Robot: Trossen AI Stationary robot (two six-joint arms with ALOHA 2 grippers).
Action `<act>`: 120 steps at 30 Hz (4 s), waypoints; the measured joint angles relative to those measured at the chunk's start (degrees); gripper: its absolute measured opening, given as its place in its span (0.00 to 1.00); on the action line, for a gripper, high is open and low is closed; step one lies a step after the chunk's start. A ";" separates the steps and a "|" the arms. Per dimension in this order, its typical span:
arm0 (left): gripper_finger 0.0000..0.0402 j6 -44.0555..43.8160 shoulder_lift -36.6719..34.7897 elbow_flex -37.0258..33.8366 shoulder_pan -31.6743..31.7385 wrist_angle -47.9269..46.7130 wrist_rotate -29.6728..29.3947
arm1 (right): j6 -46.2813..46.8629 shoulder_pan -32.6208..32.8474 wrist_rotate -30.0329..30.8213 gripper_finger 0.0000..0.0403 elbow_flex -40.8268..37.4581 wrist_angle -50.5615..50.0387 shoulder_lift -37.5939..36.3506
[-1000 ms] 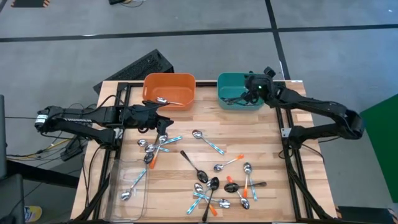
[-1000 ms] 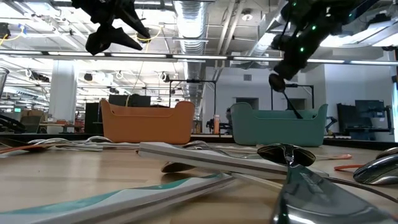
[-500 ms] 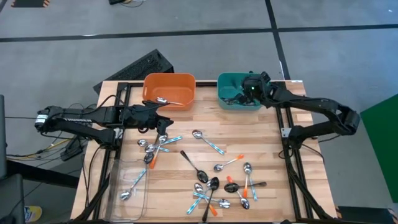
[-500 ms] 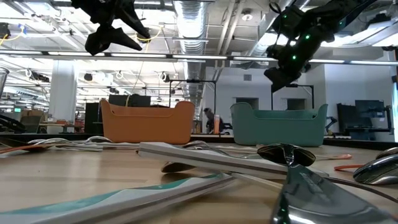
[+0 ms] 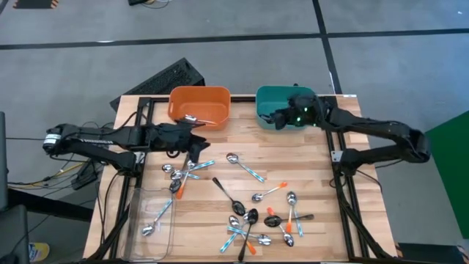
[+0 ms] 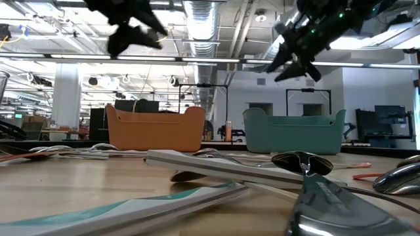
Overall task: Sort silverware by color (type)
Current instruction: Put the green spoon into the transparent bin
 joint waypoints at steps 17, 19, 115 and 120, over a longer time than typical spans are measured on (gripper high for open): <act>0.36 17.33 6.75 0.00 -5.60 20.23 9.90 | 16.38 34.01 10.57 0.41 0.13 -3.04 2.67; 0.36 19.86 6.69 0.00 -6.18 20.32 11.06 | 16.88 37.19 13.39 0.40 0.05 -3.37 4.19; 0.41 6.62 -9.41 0.00 1.69 -7.84 -9.09 | -2.66 21.59 0.84 0.39 22.60 -11.40 42.83; 0.41 5.78 -8.86 0.02 1.70 -8.68 -9.18 | -5.14 21.27 0.85 0.39 22.49 -10.45 44.39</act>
